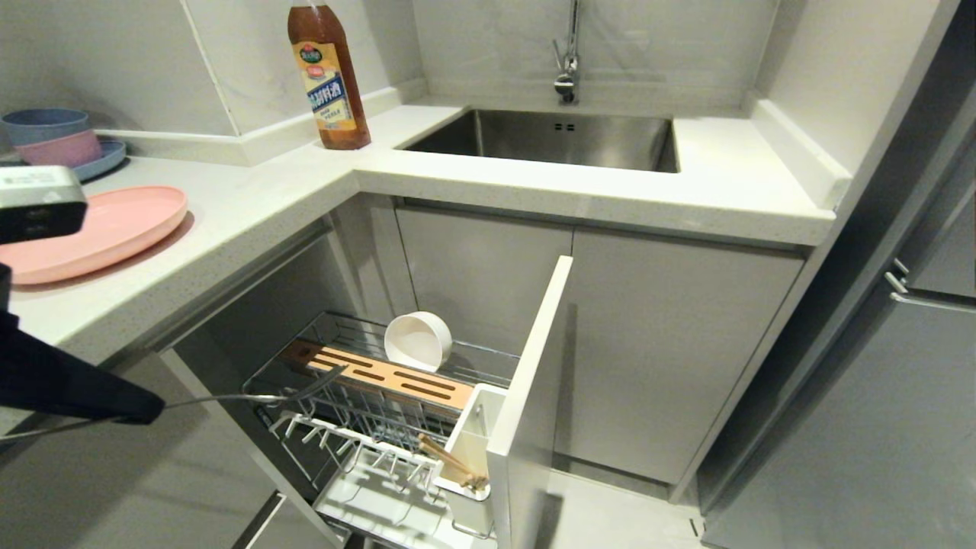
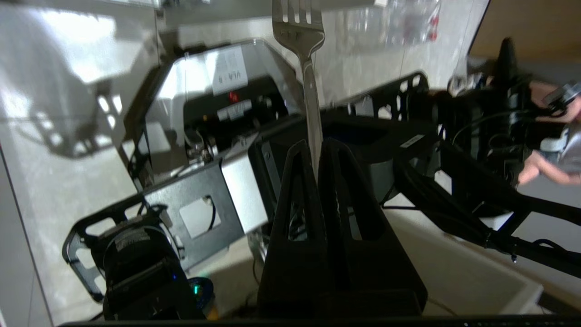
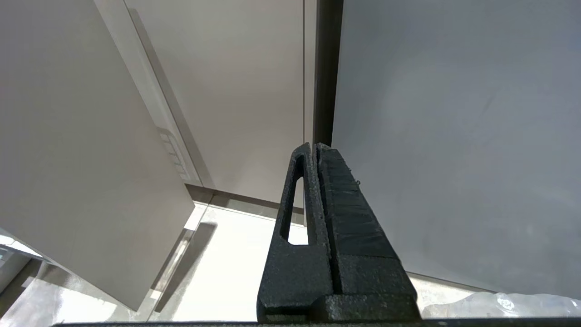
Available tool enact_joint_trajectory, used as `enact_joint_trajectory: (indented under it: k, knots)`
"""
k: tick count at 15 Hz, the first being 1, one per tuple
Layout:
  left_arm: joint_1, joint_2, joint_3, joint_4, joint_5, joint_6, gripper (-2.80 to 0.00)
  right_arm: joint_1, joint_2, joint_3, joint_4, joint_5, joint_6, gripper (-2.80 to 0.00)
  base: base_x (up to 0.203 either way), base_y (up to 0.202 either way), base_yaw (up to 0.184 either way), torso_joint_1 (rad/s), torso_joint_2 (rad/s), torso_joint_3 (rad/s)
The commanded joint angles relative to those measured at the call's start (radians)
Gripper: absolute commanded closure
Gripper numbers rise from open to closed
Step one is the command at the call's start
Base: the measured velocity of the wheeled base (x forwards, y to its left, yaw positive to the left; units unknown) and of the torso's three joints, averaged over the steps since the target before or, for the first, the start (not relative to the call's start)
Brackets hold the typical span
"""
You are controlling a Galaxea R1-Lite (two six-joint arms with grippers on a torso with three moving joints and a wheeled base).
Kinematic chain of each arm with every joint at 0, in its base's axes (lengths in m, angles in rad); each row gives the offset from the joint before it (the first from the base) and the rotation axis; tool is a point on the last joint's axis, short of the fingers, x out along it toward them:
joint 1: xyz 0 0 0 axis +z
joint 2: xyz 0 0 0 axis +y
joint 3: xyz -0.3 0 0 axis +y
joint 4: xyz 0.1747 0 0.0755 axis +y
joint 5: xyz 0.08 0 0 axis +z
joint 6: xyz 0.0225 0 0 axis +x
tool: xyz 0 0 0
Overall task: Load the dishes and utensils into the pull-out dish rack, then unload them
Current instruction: Pick up the fork and place it in the cupboard
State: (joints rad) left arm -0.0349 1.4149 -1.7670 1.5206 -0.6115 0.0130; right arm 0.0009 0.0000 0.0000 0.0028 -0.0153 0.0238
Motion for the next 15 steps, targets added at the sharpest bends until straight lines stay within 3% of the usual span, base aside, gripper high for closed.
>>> enact_joint_trajectory:
  k: [1,5,8,10,15]
  knots:
    - [-0.025,0.072,0.000,0.009,0.002,0.000,0.00,0.000,0.000,0.003,0.000,0.000,0.000,0.00,0.000,0.000,0.000,0.000,0.00,0.000]
    - [-0.084,0.239,-0.089,0.009,0.042,0.000,0.00,0.001,0.000,0.002,0.000,0.000,0.001,0.00,0.000,0.000,0.000,0.000,0.00,0.000]
    - [-0.145,0.369,-0.181,-0.006,0.141,0.000,0.00,0.001,0.000,0.002,0.000,0.000,0.000,0.00,0.000,0.000,0.000,0.000,0.00,0.000]
    - [-0.183,0.427,-0.190,-0.071,0.205,-0.001,0.00,-0.001,0.000,0.002,0.000,0.000,0.001,0.00,0.000,0.000,0.000,0.000,0.00,0.000]
    - [-0.266,0.507,-0.189,-0.204,0.236,-0.033,0.00,-0.001,0.000,0.002,0.000,0.000,0.000,0.00,0.000,0.000,0.000,0.000,0.00,0.000]
